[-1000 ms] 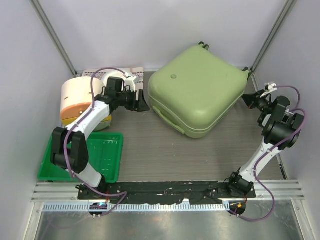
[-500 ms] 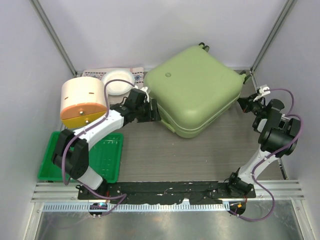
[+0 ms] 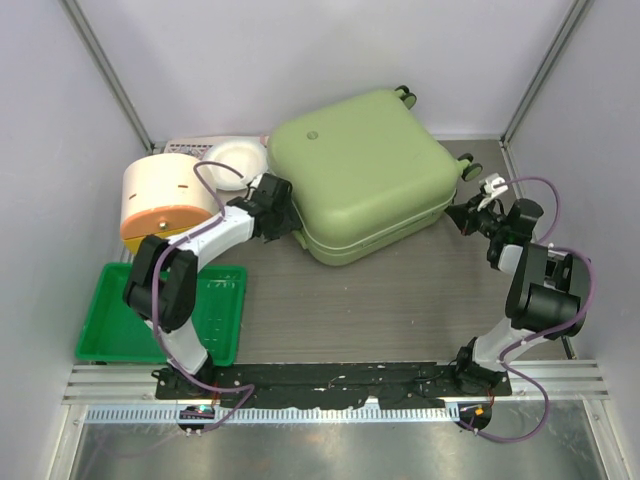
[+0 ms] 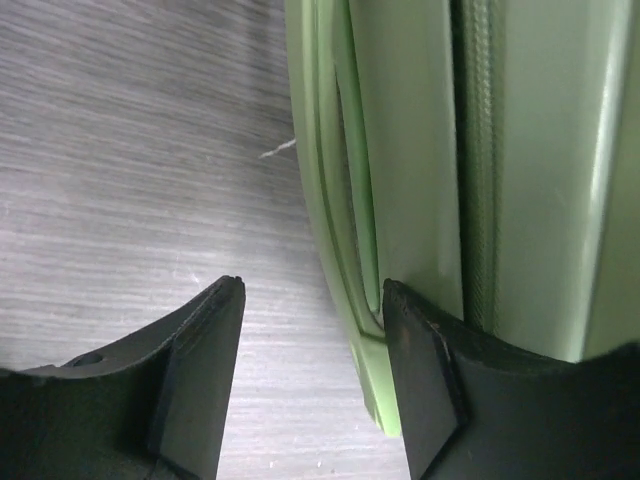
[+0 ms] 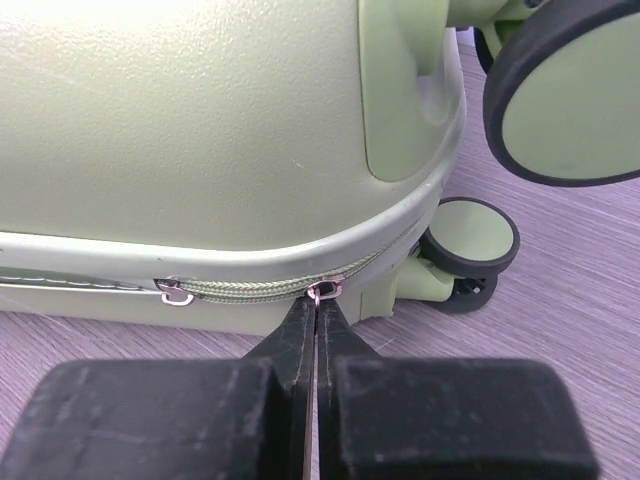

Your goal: Open, take out, and arrange the luggage

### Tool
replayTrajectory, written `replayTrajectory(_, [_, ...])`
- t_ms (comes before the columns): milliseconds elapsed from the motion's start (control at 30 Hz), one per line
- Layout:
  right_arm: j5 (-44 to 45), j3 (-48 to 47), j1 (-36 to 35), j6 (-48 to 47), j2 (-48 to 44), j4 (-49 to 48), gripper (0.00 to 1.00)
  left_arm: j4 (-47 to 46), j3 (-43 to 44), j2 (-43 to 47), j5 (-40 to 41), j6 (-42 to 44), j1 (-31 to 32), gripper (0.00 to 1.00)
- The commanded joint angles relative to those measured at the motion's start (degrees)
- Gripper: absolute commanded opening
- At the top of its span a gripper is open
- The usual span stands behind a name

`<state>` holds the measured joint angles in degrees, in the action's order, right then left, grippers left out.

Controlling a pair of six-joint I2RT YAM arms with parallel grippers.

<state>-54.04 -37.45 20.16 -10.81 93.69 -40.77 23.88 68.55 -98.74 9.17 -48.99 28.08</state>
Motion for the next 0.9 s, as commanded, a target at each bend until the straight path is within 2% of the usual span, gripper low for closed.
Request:
replayTrajectory(0, [-8.3,0.0,-2.9,-3.3,-5.4,1.8,0.01,-4.6,3.3,-4.6,0.8,-3.1,-1.0,0.60])
replayTrajectory(133, [-7.8,-1.0,-1.1,-5.7,-4.2,4.0,0.01,-3.8,7.1,-8.0,-0.2,-1.3,-2.8,0.48])
replayTrajectory(233, [-7.0,-1.6,0.9,-4.4,-1.7,-0.2,0.01,-2.9,9.5,-9.9,-0.6,1.6,-3.1,0.16])
replayTrajectory(267, [-6.9,-1.9,2.5,-3.4,-0.9,-3.3,0.01,-1.6,10.0,-10.3,0.2,2.7,-3.1,0.02])
replayTrajectory(400, [-8.8,-6.8,6.4,-3.6,6.0,-7.3,0.01,-0.1,12.4,-11.4,4.3,7.9,-4.3,0.00])
replayTrajectory(567, [-10.5,-12.0,9.1,-4.2,13.9,-13.7,0.01,0.2,14.9,-13.4,5.2,13.6,-5.6,0.00])
replayTrajectory(667, [-10.7,-14.8,9.1,1.7,19.1,-23.3,0.01,-0.3,16.8,-15.2,4.5,16.7,-6.2,0.00])
replayTrajectory(700, [-10.8,-15.7,8.8,6.6,20.4,-27.0,0.01,-0.2,18.0,-16.1,4.0,18.5,-6.4,0.00])
replayTrajectory(733, [-10.9,-16.2,8.7,8.3,22.9,-33.8,0.01,-0.1,18.6,-16.6,4.0,19.2,-6.5,0.00])
replayTrajectory(867, [-10.2,-19.5,8.1,10.7,26.9,-38.8,0.01,-0.1,22.2,-18.9,4.3,22.3,-6.5,0.00])
